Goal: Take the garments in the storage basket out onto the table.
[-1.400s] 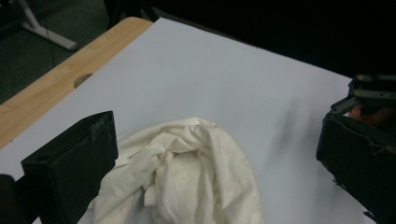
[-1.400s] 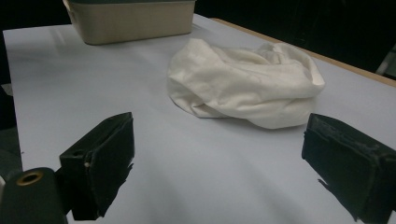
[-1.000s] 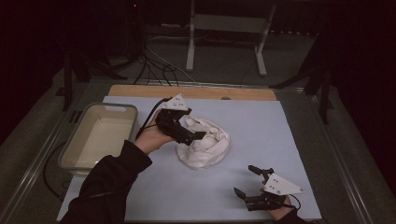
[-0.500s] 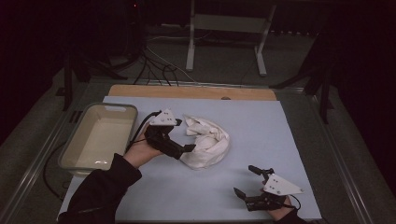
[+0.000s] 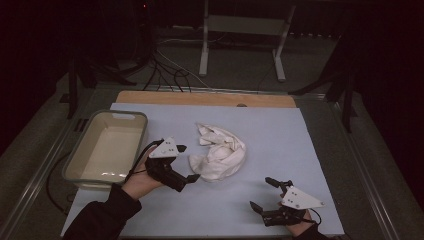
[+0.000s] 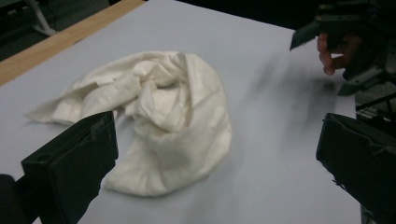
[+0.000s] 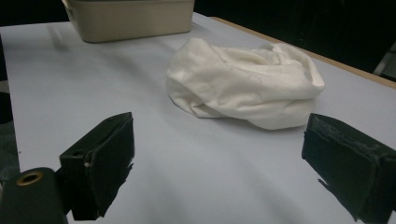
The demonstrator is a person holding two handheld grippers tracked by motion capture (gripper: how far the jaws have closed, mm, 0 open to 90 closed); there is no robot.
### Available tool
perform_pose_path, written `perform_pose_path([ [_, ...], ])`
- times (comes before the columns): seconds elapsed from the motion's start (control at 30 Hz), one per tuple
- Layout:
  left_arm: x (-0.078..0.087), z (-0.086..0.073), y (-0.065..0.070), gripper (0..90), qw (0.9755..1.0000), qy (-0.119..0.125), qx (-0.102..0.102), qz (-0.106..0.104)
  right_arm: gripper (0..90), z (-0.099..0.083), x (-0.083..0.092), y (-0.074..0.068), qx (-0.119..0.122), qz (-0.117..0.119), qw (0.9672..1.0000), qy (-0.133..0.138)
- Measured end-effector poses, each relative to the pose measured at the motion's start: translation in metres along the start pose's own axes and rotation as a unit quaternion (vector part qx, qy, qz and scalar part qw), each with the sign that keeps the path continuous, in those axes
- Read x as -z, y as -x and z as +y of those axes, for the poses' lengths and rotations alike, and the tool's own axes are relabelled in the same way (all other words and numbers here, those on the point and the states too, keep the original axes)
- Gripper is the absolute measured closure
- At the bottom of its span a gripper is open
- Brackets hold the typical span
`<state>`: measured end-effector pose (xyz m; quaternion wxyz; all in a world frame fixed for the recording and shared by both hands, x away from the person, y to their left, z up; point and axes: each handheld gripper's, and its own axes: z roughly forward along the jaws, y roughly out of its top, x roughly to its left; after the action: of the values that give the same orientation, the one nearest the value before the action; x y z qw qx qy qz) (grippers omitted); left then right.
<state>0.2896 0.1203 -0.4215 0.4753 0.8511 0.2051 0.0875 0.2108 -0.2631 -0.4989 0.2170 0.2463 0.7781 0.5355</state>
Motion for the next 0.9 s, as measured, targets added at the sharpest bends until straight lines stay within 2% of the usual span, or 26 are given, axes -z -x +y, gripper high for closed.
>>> perform_pose_path([
  [0.07, 0.002, -0.007, 0.002, 0.0, 1.0, 0.0, -0.003, 0.005, 9.7, 0.0, 0.0, 0.0, 0.0, 0.001, 1.0, 0.001],
  [0.17, 0.005, -0.017, 0.004, 0.0, 1.0, 0.004, 0.006, 0.003, 9.7, 0.0, -0.001, 0.0, -0.002, 0.002, 1.0, 0.001],
  [0.3, 0.008, -0.029, 0.009, 0.0, 1.0, 0.002, -0.003, 0.002, 9.7, 0.0, -0.001, 0.0, -0.003, 0.003, 1.0, 0.001],
  [0.53, 0.008, -0.049, 0.015, 0.0, 0.9997, -0.015, -0.012, -0.012, 9.7, -0.001, -0.002, 0.0, 0.001, 0.003, 1.0, -0.002],
  [0.63, 0.007, -0.058, 0.017, 0.0, 0.9996, -0.021, -0.006, -0.02, 9.7, -0.001, -0.002, 0.0, 0.0, 0.003, 1.0, -0.001],
  [0.8, 0.008, -0.074, 0.018, 0.0, 0.9992, -0.036, -0.009, -0.009, 9.7, -0.001, -0.002, 0.0, 0.001, 0.003, 1.0, -0.002],
  [0.9, 0.011, -0.082, 0.02, 0.0, 0.9992, -0.039, -0.006, -0.013, 9.7, -0.001, -0.002, 0.0, 0.002, 0.003, 1.0, -0.004],
])
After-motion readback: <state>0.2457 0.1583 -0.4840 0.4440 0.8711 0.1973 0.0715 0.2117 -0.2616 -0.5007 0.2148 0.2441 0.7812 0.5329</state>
